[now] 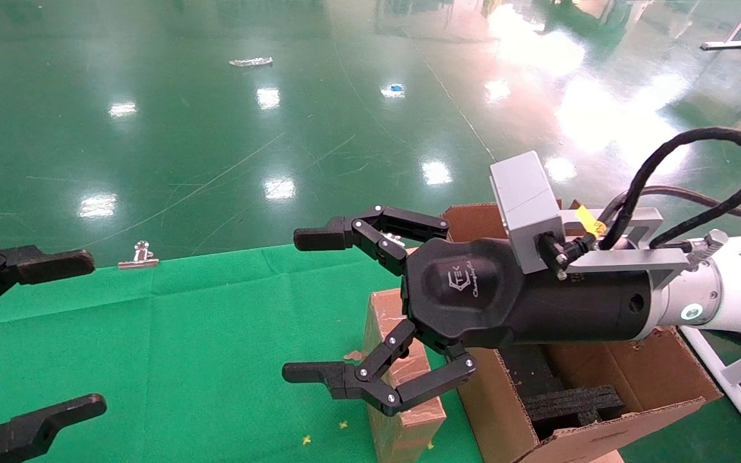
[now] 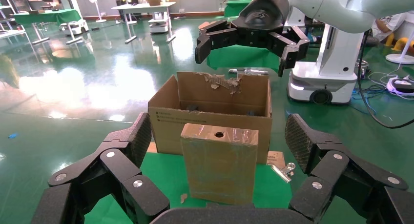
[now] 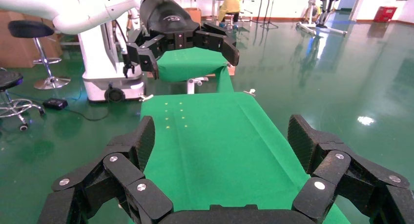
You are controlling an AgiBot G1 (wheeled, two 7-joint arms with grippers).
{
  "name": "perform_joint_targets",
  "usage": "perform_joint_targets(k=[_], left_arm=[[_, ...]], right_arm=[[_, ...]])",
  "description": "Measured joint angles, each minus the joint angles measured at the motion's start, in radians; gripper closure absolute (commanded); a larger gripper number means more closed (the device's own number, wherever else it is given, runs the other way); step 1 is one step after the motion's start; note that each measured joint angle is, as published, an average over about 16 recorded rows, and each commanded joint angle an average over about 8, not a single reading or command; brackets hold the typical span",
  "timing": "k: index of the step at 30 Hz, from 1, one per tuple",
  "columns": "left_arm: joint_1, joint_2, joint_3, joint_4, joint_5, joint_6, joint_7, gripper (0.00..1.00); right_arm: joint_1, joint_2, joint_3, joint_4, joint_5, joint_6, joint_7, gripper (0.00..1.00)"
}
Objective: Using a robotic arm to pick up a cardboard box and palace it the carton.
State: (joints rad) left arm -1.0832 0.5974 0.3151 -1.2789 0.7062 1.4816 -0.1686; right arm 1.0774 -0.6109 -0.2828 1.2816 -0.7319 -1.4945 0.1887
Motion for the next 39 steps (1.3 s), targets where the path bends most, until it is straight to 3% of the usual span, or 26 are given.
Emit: perform_joint_targets(k=[17, 24, 31, 39], left_arm=[[0.000, 0.000, 0.000, 0.000, 0.000, 0.000, 0.000, 0.00], [0.000, 0.000, 0.000, 0.000, 0.000, 0.000, 0.000, 0.00], [0.000, 0.000, 0.000, 0.001, 0.000, 0.000, 0.000, 0.00], [-0.001, 0.000, 0.001, 0.001, 0.000, 0.000, 0.001, 0.00]], right_arm=[[0.001, 0.000, -0.002, 0.004, -0.003, 0.001, 0.002, 0.00], [0.030, -0.002, -0.032, 0.028, -0.057, 0.006, 0.042, 0.00], [0.123, -0.030, -0.120, 0.057, -0.211, 0.000, 0.138, 0.00], [0.315, -0.126, -0.310, 0.070, -0.511, -0.042, 0.260, 0.00]])
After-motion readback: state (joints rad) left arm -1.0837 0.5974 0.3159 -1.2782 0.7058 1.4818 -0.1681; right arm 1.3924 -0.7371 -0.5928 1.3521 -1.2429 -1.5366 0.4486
